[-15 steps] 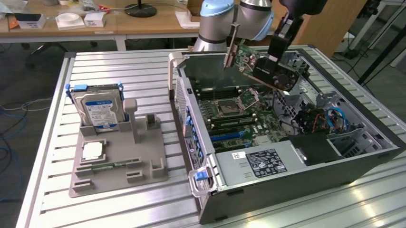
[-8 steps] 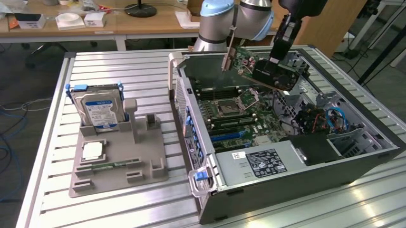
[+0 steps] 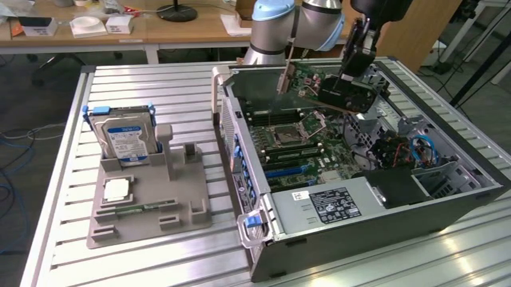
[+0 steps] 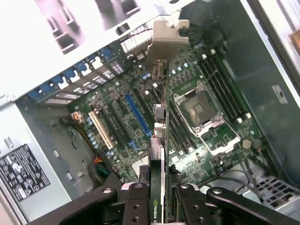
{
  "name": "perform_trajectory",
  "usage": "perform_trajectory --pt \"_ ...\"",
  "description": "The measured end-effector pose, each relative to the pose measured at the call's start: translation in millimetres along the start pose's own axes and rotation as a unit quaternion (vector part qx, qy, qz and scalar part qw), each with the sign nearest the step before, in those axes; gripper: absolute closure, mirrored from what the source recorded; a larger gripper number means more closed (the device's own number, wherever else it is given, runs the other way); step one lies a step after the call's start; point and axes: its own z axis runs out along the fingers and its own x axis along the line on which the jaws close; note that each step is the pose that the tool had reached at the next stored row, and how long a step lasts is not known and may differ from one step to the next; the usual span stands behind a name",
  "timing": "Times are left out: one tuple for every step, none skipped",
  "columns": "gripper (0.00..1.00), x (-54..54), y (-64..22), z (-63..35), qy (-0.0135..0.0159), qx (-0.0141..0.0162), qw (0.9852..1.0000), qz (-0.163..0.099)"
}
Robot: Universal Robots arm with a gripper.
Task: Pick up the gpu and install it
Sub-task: 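Insert the gpu into the slot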
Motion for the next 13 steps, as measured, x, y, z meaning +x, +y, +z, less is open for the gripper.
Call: perform_trajectory --pt "0.74 0.0 0.0 0.1 0.0004 0.0002 1.0 -0.009" --pt "0.74 0.0 0.0 0.2 0.0007 0.0003 0.9998 -0.018" --pt "0.74 0.0 0.0 0.3 0.0011 0.0005 0.9996 -0.027" --pt "0.74 0.0 0.0 0.3 0.0015 0.0007 0.9993 -0.036" --pt "0.74 0.0 0.0 0.4 0.0019 0.0009 0.999 -0.045" --pt "0.74 0.0 0.0 0.5 0.0022 0.0011 0.9985 -0.054" --pt "0.74 0.0 0.0 0.8 0.0025 0.0012 0.998 -0.063" --pt "0.74 0.0 0.0 1.2 0.0029 0.0014 0.9974 -0.072" --pt "0.74 -0.1 -0.1 2.5 0.0033 0.0016 0.9966 -0.082" --pt "0.74 -0.1 -0.1 4.2 0.0037 0.0018 0.9958 -0.091" --pt "0.74 -0.1 -0.2 5.8 0.0041 0.0019 0.995 -0.1" --pt "0.74 -0.1 -0.3 7.6 0.0044 0.0021 0.9941 -0.109" --pt "0.74 -0.2 -0.4 9.3 0.0048 0.0023 0.9931 -0.118"
